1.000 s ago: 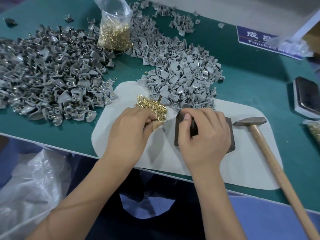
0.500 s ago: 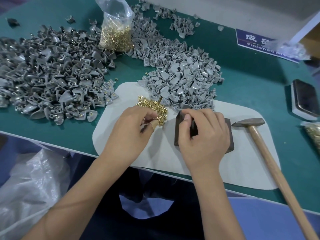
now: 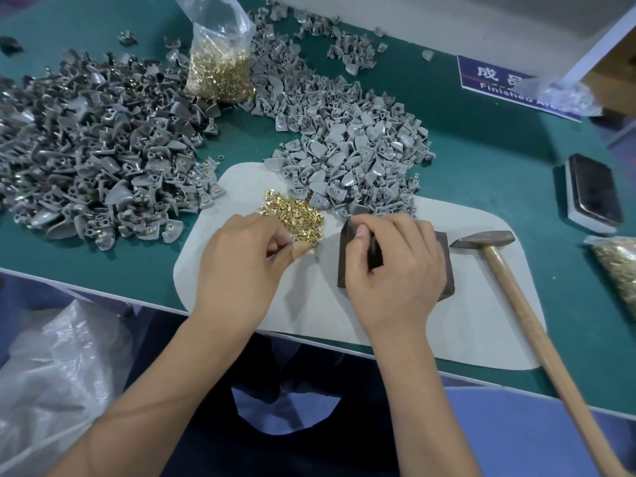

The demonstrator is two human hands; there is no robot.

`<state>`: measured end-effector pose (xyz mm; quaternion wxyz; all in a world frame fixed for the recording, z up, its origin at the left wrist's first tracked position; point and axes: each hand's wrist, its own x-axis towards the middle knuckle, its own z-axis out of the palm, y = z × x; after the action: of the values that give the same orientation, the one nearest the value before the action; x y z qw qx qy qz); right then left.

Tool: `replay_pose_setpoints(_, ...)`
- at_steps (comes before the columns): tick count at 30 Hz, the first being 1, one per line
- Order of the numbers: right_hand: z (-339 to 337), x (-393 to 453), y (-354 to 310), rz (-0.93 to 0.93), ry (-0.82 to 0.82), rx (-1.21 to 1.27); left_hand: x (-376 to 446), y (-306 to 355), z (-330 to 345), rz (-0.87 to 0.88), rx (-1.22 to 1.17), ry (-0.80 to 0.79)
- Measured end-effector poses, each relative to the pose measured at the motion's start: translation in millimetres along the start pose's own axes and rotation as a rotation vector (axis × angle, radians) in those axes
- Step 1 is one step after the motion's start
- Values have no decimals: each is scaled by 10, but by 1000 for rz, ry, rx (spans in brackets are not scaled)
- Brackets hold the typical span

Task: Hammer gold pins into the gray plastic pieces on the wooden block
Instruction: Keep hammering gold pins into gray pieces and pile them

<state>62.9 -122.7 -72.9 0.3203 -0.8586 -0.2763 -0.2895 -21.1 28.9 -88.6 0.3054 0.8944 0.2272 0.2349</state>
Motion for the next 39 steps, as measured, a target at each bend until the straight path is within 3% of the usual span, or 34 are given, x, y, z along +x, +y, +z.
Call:
replay_pose_setpoints(7,2,-6,4,8,-1,-5,31,11,-29,87,117,-53)
replay_pose_setpoints(13,11,-10,10,-8,11,-5,332,71,-44,20,35,-67)
replay_pose_setpoints(19,-4,-4,10,-10,7,12,440,89,3,66,78,-37)
replay_pose_setpoints(22,-15,-3,4,-31,18,52,391,154,39,-2,-199,-99)
replay_pose_setpoints(24,-34,-11,22,-72,20,184,355,273,49,-42,-504,-159)
replay_pose_setpoints(27,-69,-26,85,-63,-9,385,315,443,49,-91,-735,-205)
replay_pose_setpoints(37,-74,-35,132,1,86,488,303,465,71,-278,-1000,-371)
replay_pose_setpoints(39,-73,-29,117,60,123,492,352,410,56,-182,-879,-303)
